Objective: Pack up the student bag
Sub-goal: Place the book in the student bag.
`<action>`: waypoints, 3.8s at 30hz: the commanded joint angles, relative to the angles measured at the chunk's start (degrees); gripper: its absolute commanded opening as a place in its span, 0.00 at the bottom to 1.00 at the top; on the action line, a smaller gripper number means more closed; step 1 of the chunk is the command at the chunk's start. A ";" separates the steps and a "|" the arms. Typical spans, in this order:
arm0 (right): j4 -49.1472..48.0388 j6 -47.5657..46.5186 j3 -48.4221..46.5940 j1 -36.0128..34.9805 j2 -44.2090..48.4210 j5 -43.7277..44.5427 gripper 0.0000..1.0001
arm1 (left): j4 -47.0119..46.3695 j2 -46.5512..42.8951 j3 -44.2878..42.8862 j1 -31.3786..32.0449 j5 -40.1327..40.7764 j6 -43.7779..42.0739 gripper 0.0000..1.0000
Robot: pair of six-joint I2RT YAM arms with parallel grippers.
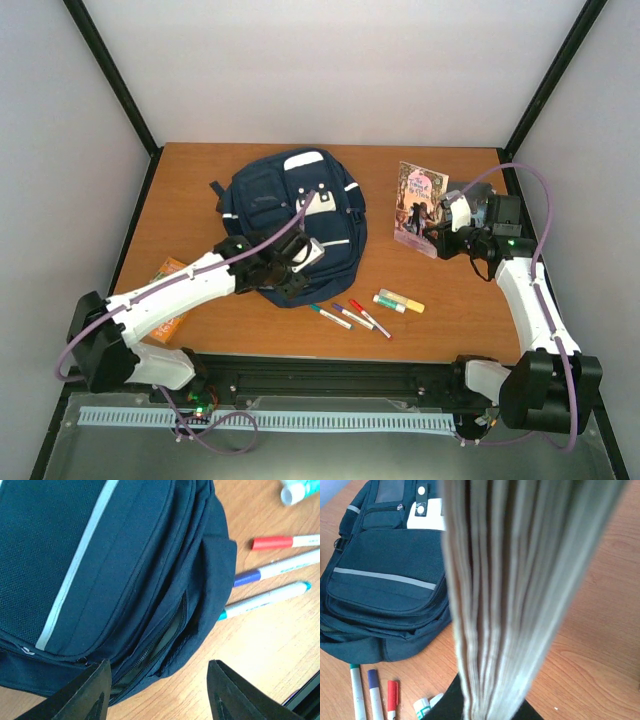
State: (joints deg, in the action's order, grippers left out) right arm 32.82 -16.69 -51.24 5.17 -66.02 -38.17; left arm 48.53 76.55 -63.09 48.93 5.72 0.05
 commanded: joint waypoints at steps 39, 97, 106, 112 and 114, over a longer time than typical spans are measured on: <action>-0.15 -0.35 -1.04 0.33 0.64 -2.86 0.03 | -15.02 19.07 3.15 5.21 18.08 -13.70 0.47; 30.15 7.89 -12.59 -0.51 -7.27 -25.42 0.03 | -40.91 7.47 -3.26 4.89 43.59 -17.40 0.01; 32.45 8.44 -9.62 -8.70 -9.48 -26.09 0.03 | -41.33 4.09 -0.70 2.06 40.25 -11.87 0.01; 28.70 10.98 -7.13 -14.93 -10.73 -26.80 0.03 | -43.22 1.92 1.17 2.04 40.74 -11.83 0.01; 27.65 11.76 -6.38 -16.33 -11.55 -27.47 0.03 | -43.63 1.16 1.22 2.02 40.23 -11.96 0.01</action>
State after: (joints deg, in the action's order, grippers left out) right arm 63.35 -7.03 -58.63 -8.82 -76.53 -62.78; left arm 12.58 81.65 -60.84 51.13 45.01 -14.11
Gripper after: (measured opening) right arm 0.034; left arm 0.065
